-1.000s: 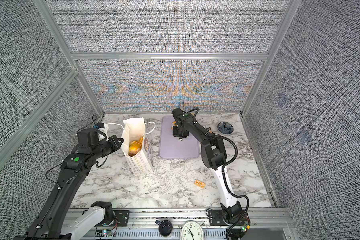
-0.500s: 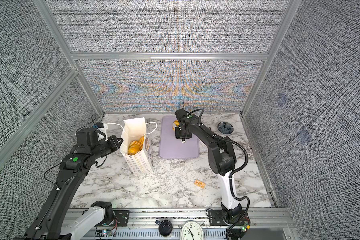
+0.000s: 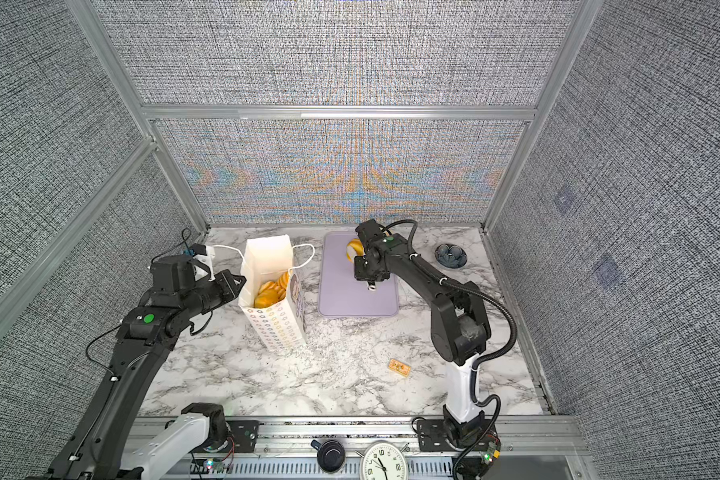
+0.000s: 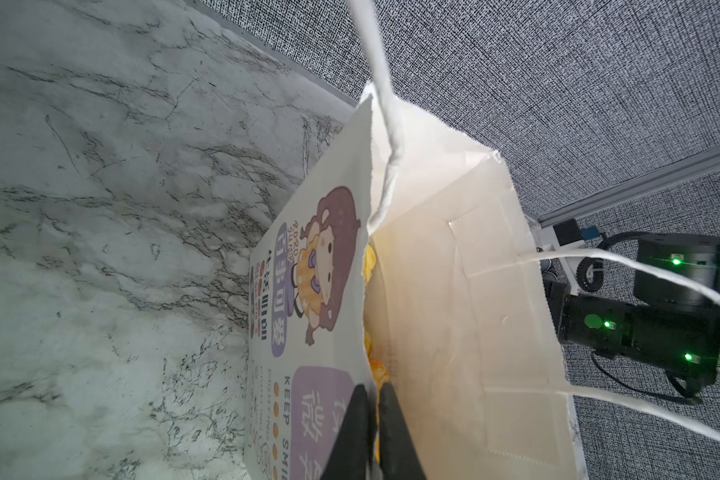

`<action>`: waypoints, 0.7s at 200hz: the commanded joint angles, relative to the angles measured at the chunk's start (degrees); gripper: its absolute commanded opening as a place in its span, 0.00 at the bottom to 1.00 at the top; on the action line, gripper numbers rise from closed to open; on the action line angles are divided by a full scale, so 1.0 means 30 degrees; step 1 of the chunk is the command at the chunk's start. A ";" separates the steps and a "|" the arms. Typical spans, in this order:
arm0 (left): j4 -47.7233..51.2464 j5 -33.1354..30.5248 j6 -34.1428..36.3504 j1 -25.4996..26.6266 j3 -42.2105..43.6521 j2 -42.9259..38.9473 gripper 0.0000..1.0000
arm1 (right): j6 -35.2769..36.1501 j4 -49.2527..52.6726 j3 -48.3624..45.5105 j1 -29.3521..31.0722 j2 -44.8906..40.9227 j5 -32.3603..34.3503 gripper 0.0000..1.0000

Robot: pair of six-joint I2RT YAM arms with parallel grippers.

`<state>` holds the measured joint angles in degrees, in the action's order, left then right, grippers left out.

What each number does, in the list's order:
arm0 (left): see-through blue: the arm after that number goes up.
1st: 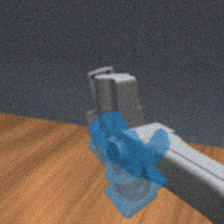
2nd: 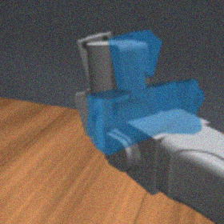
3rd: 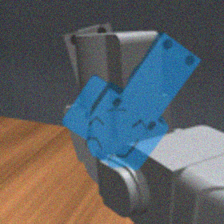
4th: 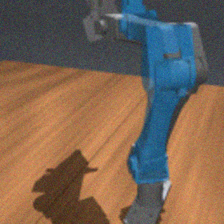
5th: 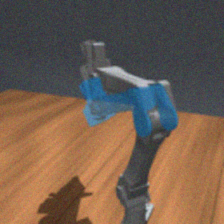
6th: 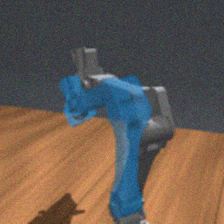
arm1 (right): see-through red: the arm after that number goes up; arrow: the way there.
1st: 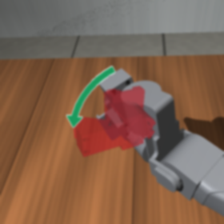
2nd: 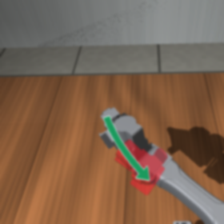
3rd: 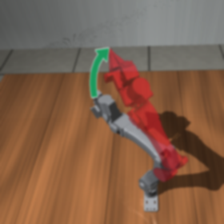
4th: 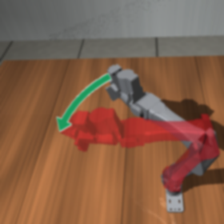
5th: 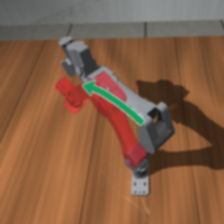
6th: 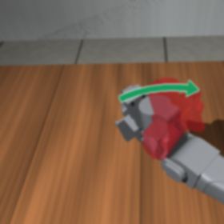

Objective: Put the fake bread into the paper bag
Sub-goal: 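Lift the yellow striped croissant with the tongs off the tray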

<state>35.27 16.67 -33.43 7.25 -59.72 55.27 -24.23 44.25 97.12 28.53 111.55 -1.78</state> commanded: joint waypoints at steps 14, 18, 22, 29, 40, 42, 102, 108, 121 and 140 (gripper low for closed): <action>-0.0108 0.0132 -0.0048 -0.0013 -0.0104 -0.0056 0.10 | 0.0246 -0.0803 -0.0720 0.0044 -0.1321 -0.0424 0.39; -0.0096 0.0129 -0.0074 -0.0020 -0.0102 -0.0053 0.10 | 0.0268 -0.0803 -0.0798 0.0080 -0.1486 -0.0464 0.39; -0.0097 0.0128 -0.0092 -0.0019 -0.0102 -0.0082 0.10 | 0.0284 -0.0819 -0.0884 0.0077 -0.1655 -0.0485 0.39; -0.0110 0.0129 -0.0106 -0.0013 -0.0135 -0.0082 0.09 | 0.0309 -0.0833 -0.1001 0.0079 -0.1953 -0.0481 0.39; -0.0126 0.0159 -0.0136 -0.0017 -0.0169 -0.0082 0.09 | 0.0370 -0.0815 -0.1179 0.0069 -0.2425 -0.0534 0.39; -0.0110 0.0158 -0.0136 -0.0014 -0.0162 -0.0082 0.09 | 0.0371 -0.0822 -0.1211 0.0069 -0.2499 -0.0545 0.39; -0.0107 0.0213 -0.0194 -0.0014 -0.0297 -0.0023 0.06 | 0.0714 -0.0709 -0.1618 0.0127 -0.4713 -0.1132 0.39; -0.0095 0.0234 -0.0194 -0.0013 -0.0307 -0.0023 0.05 | 0.0713 -0.0702 -0.1615 0.0155 -0.4841 -0.1232 0.39; -0.0091 0.0194 -0.0196 -0.0017 -0.0321 -0.0023 0.04 | 0.0763 -0.0570 -0.1561 0.0160 -0.5151 -0.1364 0.39; -0.0048 0.0160 -0.0194 -0.0015 -0.0278 -0.0025 0.03 | 0.0810 -0.0393 -0.1464 0.0198 -0.5534 -0.1699 0.39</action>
<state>35.86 16.69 -34.11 7.25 -60.27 55.27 -22.70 43.59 92.25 29.02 96.23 -5.19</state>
